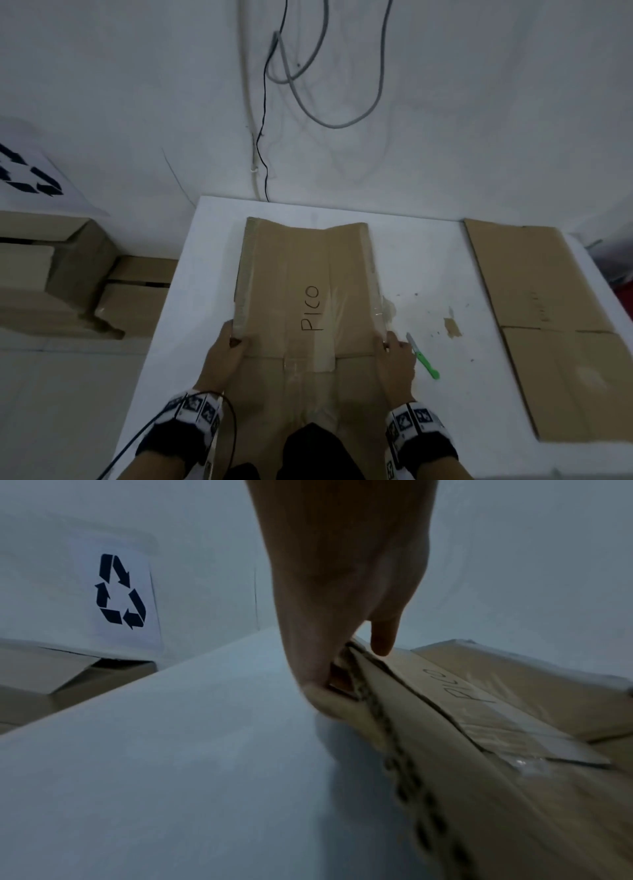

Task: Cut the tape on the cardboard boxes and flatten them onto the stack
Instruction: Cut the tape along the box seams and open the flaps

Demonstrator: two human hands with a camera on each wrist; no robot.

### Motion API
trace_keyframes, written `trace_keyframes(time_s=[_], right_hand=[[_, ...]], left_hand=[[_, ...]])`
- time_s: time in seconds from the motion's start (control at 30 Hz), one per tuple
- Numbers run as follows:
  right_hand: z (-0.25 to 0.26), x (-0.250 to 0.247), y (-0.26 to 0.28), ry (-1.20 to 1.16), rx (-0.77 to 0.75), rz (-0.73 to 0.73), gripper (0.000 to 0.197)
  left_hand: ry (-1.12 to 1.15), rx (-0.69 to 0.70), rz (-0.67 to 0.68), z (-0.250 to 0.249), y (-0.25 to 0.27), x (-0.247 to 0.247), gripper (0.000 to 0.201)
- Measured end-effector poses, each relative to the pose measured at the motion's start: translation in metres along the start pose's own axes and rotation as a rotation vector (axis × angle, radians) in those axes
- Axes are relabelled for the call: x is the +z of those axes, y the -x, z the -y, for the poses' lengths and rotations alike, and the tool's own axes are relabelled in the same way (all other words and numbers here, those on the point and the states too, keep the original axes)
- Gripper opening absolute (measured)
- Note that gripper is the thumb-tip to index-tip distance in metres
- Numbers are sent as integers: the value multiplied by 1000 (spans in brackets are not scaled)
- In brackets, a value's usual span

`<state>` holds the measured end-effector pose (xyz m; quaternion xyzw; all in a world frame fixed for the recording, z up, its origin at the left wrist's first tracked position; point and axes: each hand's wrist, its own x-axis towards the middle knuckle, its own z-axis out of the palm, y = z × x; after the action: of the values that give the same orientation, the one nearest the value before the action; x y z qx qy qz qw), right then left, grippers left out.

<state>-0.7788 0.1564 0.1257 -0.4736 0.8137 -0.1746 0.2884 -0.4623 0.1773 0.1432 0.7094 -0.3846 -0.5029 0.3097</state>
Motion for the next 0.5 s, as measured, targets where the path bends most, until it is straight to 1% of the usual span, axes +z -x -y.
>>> trace_keyframes(time_s=[0.03, 0.07, 0.1, 0.13, 0.23, 0.27, 0.37, 0.5], right_hand=[[-4, -4, 11, -2, -26, -6, 42], [-8, -6, 22, -80, -46, 13, 46], [-12, -8, 33, -182, -74, 35, 52], [-13, -11, 42, -260, -111, 32, 52], [-10, -35, 58, -334, -163, -50, 26], [-7, -47, 59, -341, -182, -83, 24], [-10, -86, 49, -358, -245, -181, 31], [-37, -143, 15, -393, -288, -312, 30]], left_hand=[[32, 30, 16, 5, 14, 4, 41], [51, 43, 17, 10, 26, 9, 49], [57, 54, 6, 14, 36, 15, 54], [55, 65, -12, 17, 45, 21, 54], [45, 156, -57, 6, 68, 43, 48], [53, 193, -62, -2, 74, 50, 49], [74, 282, -64, -30, 79, 73, 49], [101, 414, -21, -78, 78, 119, 45]])
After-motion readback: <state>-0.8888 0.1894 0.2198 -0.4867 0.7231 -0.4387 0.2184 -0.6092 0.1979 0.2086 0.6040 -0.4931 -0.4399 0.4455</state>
